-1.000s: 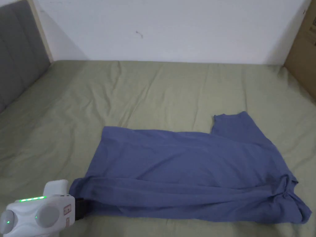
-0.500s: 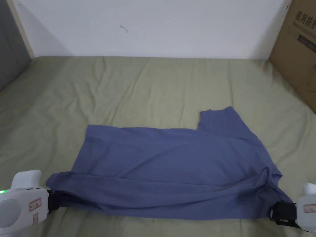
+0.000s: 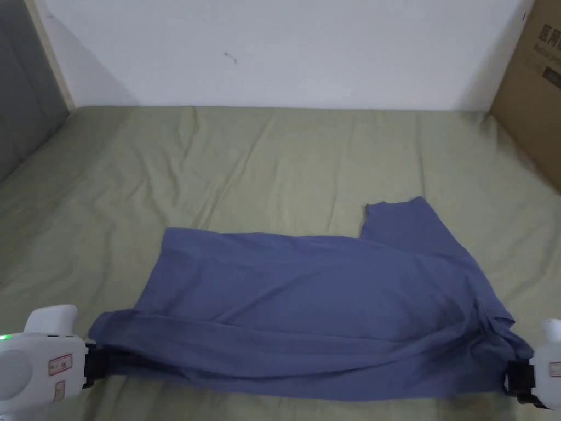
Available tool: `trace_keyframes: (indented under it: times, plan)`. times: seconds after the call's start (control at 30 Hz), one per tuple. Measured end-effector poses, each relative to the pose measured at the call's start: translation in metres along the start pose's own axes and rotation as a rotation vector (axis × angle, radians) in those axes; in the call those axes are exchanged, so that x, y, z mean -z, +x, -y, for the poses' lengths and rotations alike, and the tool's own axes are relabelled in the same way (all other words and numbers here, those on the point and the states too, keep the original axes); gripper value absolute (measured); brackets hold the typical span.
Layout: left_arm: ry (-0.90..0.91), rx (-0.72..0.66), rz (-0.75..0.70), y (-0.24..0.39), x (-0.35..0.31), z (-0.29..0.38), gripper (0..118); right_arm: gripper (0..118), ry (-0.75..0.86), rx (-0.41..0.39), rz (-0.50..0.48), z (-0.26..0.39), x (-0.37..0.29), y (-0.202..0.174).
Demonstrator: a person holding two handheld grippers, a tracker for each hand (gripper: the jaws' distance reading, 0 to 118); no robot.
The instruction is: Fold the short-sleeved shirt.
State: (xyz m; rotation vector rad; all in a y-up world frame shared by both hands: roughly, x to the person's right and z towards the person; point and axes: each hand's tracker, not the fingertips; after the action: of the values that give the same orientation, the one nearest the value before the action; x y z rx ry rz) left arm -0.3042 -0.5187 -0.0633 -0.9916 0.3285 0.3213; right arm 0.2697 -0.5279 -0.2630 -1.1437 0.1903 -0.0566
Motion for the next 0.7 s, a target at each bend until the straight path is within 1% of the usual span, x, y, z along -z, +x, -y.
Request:
trace_keyframes:
  times: [0.03, 0.1, 0.27, 0.33, 0.37, 0.43, 0.5, 0.57, 0.63, 0.67, 0.7]
  plan:
    - [-0.005, -0.005, 0.012, -0.005, -0.006, -0.001, 3, 9, -0.008, 0.016, -0.028, -0.002, -0.009, 0.003]
    - [0.010, -0.009, 0.028, -0.009, -0.020, -0.001, 3, 9, 0.018, 0.043, -0.038, 0.003, -0.037, 0.000]
    - [0.026, 0.043, -0.011, -0.011, -0.052, 0.015, 3, 9, 0.014, 0.030, -0.059, 0.032, -0.067, 0.005]
    - [0.023, 0.054, -0.020, -0.013, -0.060, 0.029, 3, 9, -0.004, 0.022, -0.056, 0.053, -0.072, 0.005]
    - [0.013, 0.063, -0.033, -0.013, -0.064, 0.039, 3, 9, -0.031, 0.004, -0.045, 0.066, -0.075, 0.004]
    - [-0.012, 0.090, -0.072, -0.019, -0.064, 0.058, 3, 9, -0.053, -0.008, -0.039, 0.093, -0.077, 0.006]
    - [-0.084, 0.105, -0.100, -0.023, -0.062, 0.078, 3, 9, -0.129, -0.006, -0.029, 0.117, -0.072, 0.010]
    - [-0.125, 0.113, -0.092, -0.027, -0.057, 0.099, 3, 9, -0.153, -0.030, -0.005, 0.136, -0.065, 0.011]
    - [-0.153, 0.100, -0.084, -0.031, -0.045, 0.111, 3, 11, -0.152, -0.033, 0.005, 0.144, -0.054, 0.012]
    - [-0.160, 0.094, -0.079, -0.032, -0.039, 0.114, 5, 19, -0.143, -0.027, 0.004, 0.144, -0.052, 0.010]
    - [-0.149, 0.083, -0.076, -0.037, -0.031, 0.114, 11, 37, -0.139, -0.023, 0.008, 0.144, -0.051, 0.009]
